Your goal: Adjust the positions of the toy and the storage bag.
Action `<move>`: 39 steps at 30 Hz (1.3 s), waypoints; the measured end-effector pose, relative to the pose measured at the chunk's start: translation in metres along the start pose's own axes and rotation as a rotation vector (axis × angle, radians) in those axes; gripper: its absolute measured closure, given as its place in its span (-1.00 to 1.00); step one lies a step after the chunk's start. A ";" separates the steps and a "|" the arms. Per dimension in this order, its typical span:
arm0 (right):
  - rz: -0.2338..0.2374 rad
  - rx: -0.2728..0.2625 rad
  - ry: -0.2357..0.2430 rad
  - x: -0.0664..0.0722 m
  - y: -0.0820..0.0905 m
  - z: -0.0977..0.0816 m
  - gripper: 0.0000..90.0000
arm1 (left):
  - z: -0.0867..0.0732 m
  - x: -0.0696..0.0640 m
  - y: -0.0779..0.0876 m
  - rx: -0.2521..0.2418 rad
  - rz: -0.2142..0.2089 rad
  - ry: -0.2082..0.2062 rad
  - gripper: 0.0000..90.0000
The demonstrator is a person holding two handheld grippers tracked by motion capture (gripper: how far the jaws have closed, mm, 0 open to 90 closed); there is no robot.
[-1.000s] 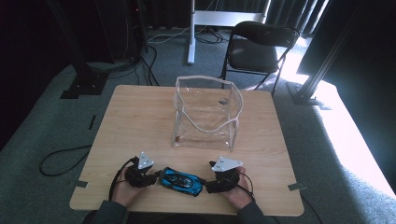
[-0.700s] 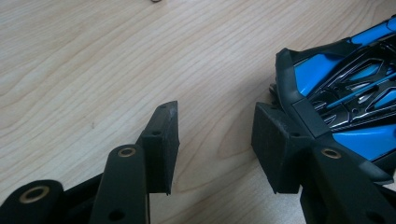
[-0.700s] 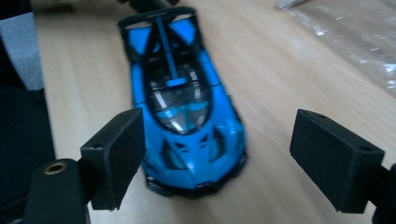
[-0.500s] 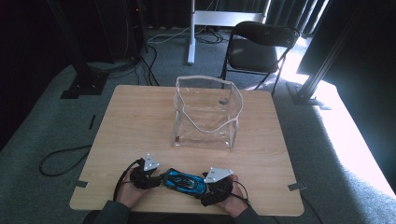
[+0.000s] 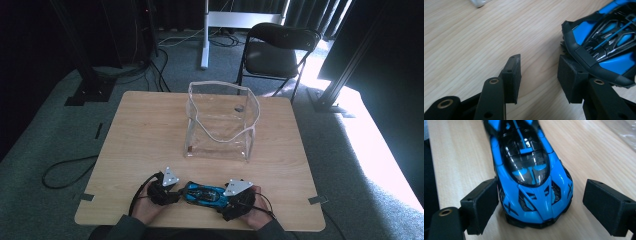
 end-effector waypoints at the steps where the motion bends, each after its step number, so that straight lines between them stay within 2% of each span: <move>1: -0.006 -0.002 -0.007 -0.003 0.002 -0.001 -0.71 | 0.001 -0.001 -0.001 -0.001 -0.004 -0.005 0.19; 7: -0.056 0.004 -0.040 -0.021 0.009 -0.011 -0.71 | 0.008 -0.003 -0.008 -0.004 -0.014 -0.010 0.16; 13: -0.104 0.023 -0.065 -0.038 0.012 -0.018 -0.69 | 0.022 0.004 -0.017 -0.021 -0.016 0.022 0.15; 15: -0.112 0.025 -0.073 -0.041 0.013 -0.020 -0.69 | 0.022 0.004 -0.017 -0.021 -0.016 0.022 0.15; 16: -0.125 0.026 -0.091 -0.046 0.014 -0.023 -0.67 | 0.035 0.005 -0.028 -0.025 -0.024 0.025 0.15; 19: -0.130 0.021 -0.115 -0.052 0.015 -0.025 -0.65 | 0.044 -0.002 -0.040 -0.034 -0.059 -0.009 0.12; 21: -0.123 0.014 -0.129 -0.053 0.015 -0.025 -0.65 | 0.044 -0.002 -0.040 -0.034 -0.059 -0.009 0.12; 22: -0.109 0.004 -0.148 -0.055 0.014 -0.025 -0.65 | 0.050 -0.007 -0.047 -0.041 -0.089 -0.014 0.17; 25: -0.118 0.008 -0.149 -0.059 0.016 -0.027 -0.64 | 0.051 -0.012 -0.048 -0.046 -0.114 -0.021 0.26; 29: -0.144 0.041 -0.135 -0.062 0.022 -0.035 -0.58 | 0.050 -0.012 -0.048 -0.051 -0.102 -0.029 0.22; 33: -0.136 0.054 -0.135 -0.059 0.022 -0.039 -0.58 | 0.050 -0.012 -0.048 -0.050 -0.104 -0.029 0.22; 39: -0.126 0.068 -0.128 -0.059 0.021 -0.041 -0.58 | 0.048 -0.018 -0.046 -0.046 -0.114 -0.033 0.32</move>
Point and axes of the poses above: each handheld gripper's, and its own axes: y roughly backward along the jaws, z roughly out of its top, x roughly to its left, the point moved 10 cm from there along -y, roughly forward along the jaws, and after that the axes turned 14 degrees about y, right-handed, at the moved point
